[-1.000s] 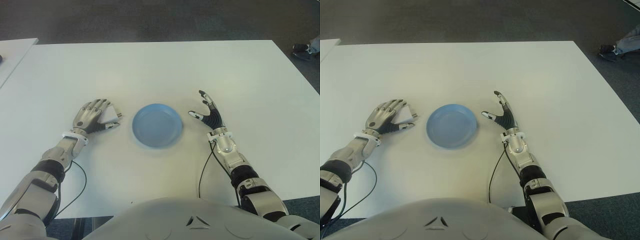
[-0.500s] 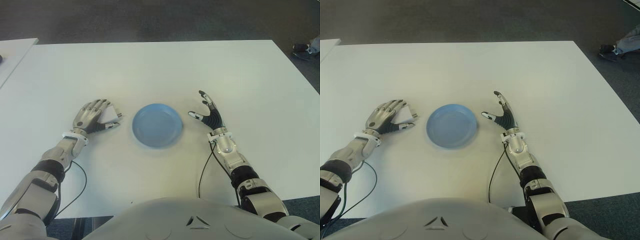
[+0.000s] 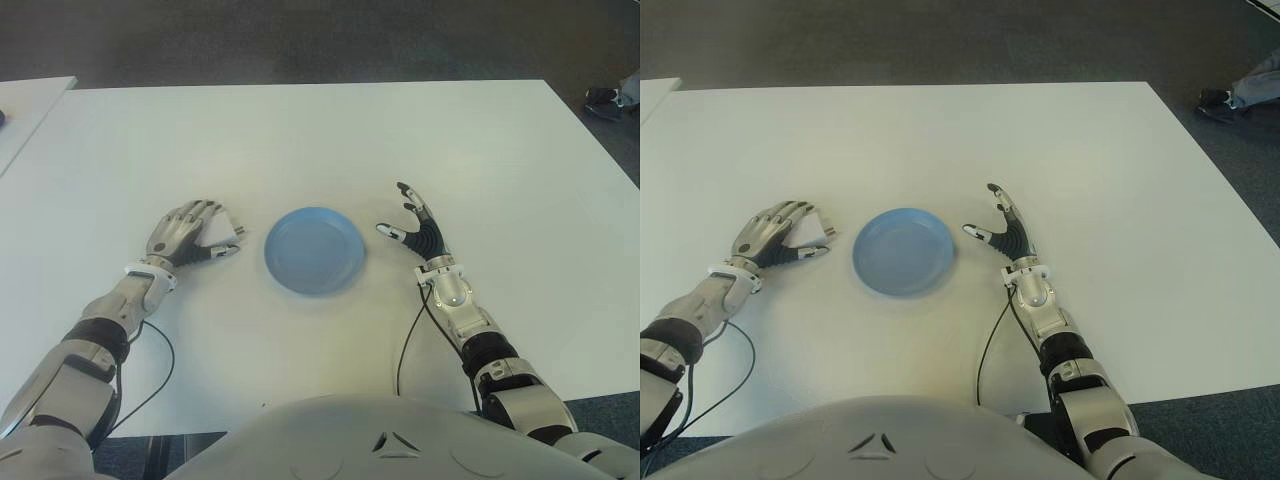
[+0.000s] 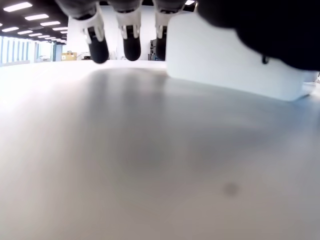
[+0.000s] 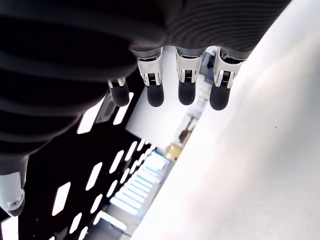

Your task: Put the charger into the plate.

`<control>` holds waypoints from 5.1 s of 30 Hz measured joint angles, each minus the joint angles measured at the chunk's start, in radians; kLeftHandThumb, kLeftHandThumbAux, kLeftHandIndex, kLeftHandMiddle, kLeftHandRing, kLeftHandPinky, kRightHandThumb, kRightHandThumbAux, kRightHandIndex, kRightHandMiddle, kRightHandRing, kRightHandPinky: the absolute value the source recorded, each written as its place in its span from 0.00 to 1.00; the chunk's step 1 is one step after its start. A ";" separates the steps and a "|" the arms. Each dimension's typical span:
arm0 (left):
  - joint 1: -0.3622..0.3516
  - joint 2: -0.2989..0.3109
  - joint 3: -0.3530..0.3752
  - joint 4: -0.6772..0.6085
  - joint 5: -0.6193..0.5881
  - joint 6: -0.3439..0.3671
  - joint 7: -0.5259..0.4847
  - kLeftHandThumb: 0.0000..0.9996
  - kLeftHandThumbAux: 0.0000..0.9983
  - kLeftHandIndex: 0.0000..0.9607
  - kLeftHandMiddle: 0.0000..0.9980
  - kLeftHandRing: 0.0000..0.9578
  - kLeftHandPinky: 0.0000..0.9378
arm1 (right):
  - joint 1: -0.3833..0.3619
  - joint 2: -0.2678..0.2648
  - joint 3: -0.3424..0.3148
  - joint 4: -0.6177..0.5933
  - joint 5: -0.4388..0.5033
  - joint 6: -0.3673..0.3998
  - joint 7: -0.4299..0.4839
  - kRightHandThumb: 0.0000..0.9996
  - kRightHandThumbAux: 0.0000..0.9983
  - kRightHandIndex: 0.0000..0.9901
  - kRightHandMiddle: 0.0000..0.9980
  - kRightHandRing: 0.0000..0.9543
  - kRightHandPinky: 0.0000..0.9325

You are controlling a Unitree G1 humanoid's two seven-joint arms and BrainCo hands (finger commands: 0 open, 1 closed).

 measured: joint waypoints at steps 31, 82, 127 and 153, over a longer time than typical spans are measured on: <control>0.046 -0.044 0.029 -0.087 -0.005 0.079 0.162 0.72 0.70 0.46 0.84 0.87 0.82 | 0.030 0.005 -0.010 -0.048 0.022 0.036 0.034 0.05 0.45 0.00 0.01 0.09 0.13; 0.263 -0.013 0.254 -0.958 -0.078 0.225 -0.348 0.73 0.70 0.46 0.85 0.87 0.87 | 0.047 0.024 -0.024 -0.099 0.077 0.117 0.107 0.02 0.44 0.00 0.00 0.01 0.08; 0.252 -0.238 0.031 -0.842 0.050 0.125 -0.429 0.73 0.70 0.46 0.80 0.82 0.81 | 0.082 0.057 -0.059 -0.153 0.177 0.146 0.200 0.10 0.45 0.00 0.00 0.00 0.04; 0.281 -0.194 -0.042 -0.939 0.101 0.146 -0.575 0.24 0.30 0.00 0.00 0.00 0.00 | 0.102 0.057 -0.061 -0.170 0.190 0.132 0.235 0.07 0.43 0.00 0.00 0.00 0.00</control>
